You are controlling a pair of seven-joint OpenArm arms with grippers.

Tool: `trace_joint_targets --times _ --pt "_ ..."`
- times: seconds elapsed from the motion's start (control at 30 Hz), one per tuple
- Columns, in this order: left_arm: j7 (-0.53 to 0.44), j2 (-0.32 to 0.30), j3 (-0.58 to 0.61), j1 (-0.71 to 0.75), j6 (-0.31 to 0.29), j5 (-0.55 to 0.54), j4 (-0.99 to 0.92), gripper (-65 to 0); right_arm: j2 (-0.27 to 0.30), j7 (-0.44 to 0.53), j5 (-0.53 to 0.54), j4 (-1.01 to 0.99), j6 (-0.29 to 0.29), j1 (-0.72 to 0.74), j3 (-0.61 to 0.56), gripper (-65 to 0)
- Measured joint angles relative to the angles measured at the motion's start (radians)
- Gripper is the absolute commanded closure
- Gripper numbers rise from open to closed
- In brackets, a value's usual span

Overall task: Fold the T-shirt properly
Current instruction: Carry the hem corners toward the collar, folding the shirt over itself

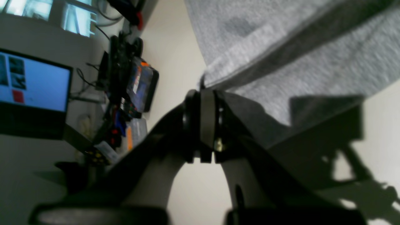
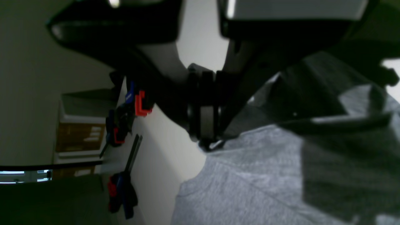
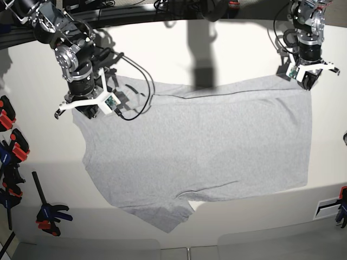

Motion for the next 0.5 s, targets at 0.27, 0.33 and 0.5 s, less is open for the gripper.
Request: trace_joint_targets --times 0.27,0.33,0.5 --pt "-0.085 -0.007 0.0 -0.063 -0.001 -0.011 -0.002 0.0 0.0 0.038 0.011 0.002 0.004 0.078 -0.002 0.0" --pt "-0.106 -0.026 0.001 -0.092 -0.002 -0.06 -0.008 0.0 0.0 0.05 0.066 0.002 0.023 0.11 -0.003 0.0" --pt "-0.144 -0.041 0.002 -0.194 -0.004 -0.197 -0.098 0.0 -0.035 0.088 0.162 0.002 0.106 0.175 -0.003 0.0"
